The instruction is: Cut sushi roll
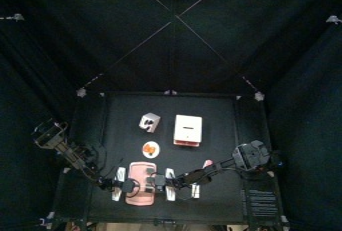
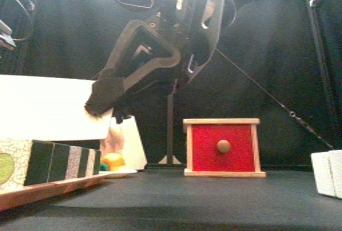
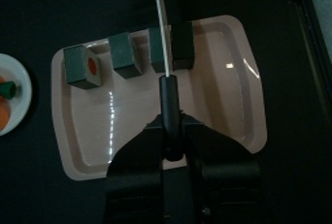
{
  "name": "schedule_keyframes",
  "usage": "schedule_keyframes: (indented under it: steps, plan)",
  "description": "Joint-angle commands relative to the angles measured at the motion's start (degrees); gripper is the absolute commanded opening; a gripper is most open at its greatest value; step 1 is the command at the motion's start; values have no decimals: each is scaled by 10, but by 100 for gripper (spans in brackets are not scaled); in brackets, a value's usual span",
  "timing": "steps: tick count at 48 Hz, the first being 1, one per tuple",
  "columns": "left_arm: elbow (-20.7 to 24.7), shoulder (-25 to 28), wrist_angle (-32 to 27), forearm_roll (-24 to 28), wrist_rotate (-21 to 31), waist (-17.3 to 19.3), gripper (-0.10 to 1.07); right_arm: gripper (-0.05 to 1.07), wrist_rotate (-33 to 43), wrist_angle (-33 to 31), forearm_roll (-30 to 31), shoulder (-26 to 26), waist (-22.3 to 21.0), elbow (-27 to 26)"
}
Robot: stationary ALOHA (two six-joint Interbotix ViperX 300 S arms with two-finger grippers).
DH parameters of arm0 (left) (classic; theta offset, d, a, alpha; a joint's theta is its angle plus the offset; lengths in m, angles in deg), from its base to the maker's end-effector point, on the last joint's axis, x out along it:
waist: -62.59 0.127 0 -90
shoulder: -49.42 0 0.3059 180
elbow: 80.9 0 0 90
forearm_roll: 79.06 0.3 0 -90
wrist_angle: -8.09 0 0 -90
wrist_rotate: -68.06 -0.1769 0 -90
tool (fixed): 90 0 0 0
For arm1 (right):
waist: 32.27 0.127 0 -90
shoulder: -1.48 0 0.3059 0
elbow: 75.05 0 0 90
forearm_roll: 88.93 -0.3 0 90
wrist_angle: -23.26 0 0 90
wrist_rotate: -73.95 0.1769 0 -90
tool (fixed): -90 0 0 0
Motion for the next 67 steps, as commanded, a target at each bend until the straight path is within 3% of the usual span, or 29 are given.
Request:
schedule_keyframes:
  steps: [1, 67]
  plan:
    - [4, -6, -5, 1, -1, -4, 41, 37, -1, 0, 0, -25, 11, -3]
    - [-2, 21, 5, -11, 2, -4, 41, 37, 4, 0, -6, -5, 12, -4]
